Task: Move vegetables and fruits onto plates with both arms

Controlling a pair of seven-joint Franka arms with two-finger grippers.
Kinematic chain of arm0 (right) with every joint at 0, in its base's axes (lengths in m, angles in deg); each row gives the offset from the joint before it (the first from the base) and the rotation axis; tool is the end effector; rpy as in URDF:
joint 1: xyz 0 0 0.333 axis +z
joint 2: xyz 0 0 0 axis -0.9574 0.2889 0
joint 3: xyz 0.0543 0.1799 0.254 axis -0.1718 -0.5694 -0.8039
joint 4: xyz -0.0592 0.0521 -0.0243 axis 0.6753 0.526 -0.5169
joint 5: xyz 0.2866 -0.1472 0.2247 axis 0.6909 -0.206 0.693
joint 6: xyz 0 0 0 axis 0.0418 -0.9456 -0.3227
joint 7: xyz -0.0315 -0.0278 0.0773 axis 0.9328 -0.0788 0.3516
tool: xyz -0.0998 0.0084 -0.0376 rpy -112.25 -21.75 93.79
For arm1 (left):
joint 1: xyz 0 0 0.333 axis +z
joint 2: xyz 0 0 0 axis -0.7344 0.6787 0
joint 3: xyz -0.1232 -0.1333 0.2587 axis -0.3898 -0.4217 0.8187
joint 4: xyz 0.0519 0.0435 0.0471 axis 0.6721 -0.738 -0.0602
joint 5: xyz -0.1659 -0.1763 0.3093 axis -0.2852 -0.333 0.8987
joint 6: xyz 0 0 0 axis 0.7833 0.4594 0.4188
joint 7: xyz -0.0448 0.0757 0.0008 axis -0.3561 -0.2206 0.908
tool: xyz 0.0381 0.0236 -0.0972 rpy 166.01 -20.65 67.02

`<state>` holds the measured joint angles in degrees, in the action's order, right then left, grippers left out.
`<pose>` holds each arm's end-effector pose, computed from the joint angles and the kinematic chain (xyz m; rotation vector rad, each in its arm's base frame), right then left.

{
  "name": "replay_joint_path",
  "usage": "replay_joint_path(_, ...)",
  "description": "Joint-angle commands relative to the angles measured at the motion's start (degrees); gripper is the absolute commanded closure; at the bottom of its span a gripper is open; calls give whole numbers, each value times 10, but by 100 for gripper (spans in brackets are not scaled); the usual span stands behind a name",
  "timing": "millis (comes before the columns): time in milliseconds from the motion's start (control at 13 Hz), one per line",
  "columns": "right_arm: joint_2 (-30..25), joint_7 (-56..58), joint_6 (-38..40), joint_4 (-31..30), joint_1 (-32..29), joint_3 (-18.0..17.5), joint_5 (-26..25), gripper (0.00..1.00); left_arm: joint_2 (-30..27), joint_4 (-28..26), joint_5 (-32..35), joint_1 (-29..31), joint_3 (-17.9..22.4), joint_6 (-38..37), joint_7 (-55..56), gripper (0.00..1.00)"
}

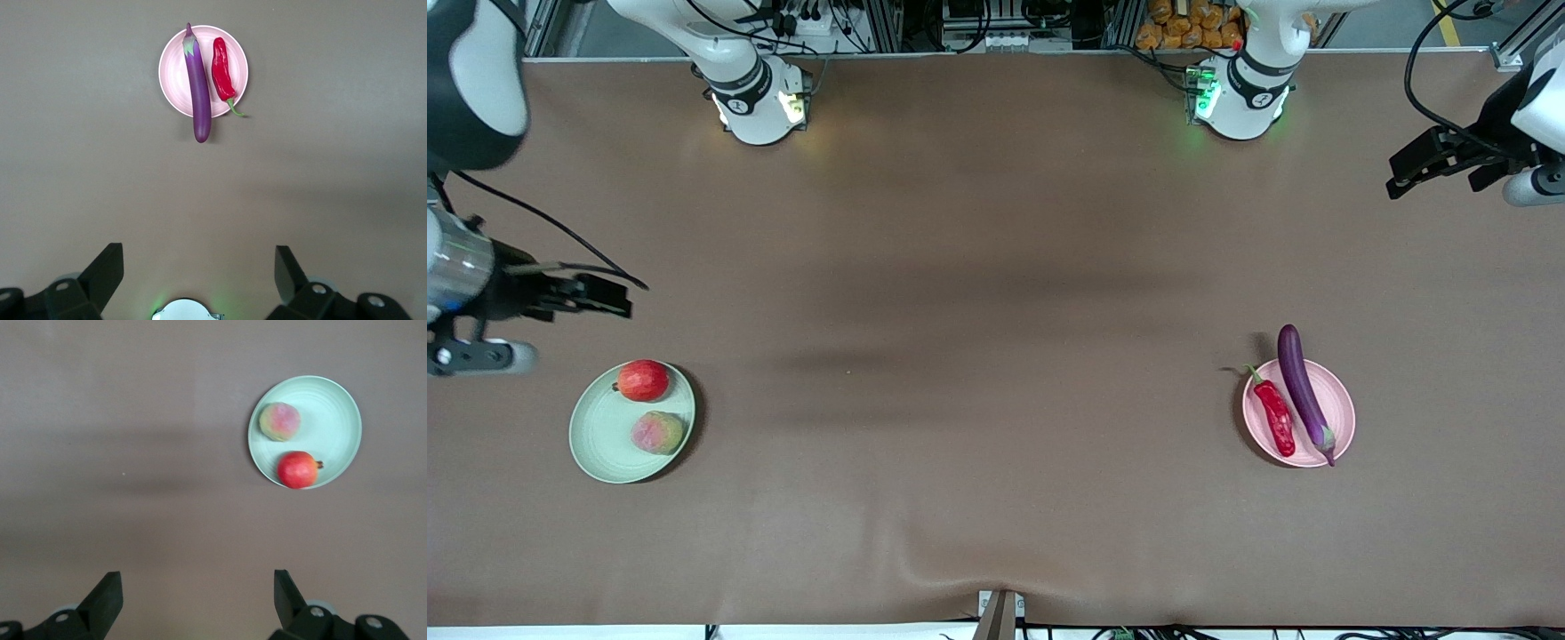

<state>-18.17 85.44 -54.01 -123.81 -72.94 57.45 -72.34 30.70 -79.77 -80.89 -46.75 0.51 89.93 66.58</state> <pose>0.6291 0.0292 0.5990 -3.1235 -0.0459 0.1863 0.5143 -0.0477 0.6625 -3.1288 -0.1508 0.0603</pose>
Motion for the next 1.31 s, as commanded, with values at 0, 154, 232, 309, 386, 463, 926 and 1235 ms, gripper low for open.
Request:
replay_joint_path(0,-107,18,-12,-104,-13,-3,-4,0,-10,2,11,4,-6,-19,5,0)
replay_joint_path(154,-178,18,-15,-161,-13,-3,-5,0,-9,3,10,4,-8,-19,8,0)
replay_joint_path(232,-195,16,-15,-170,-12,-3,-5,0,-9,3,10,4,-8,-19,8,0)
replay_joint_path(309,-201,16,-13,-170,-11,-3,-5,0,-11,3,10,4,-8,-20,8,0)
replay_joint_path(386,-205,16,-12,-171,-8,-3,-5,0,-12,4,10,4,-8,-20,6,0)
replay_joint_path(463,-210,17,-4,-177,-9,-4,-6,0,-12,4,10,4,-9,-20,6,0)
replay_joint_path(926,-246,16,-55,-241,-12,-3,-1,0,-3,27,11,3,-8,-20,3,0)
replay_joint_path(1235,-245,15,-62,-241,-9,-3,2,0,-1,26,12,0,-9,-25,5,0)
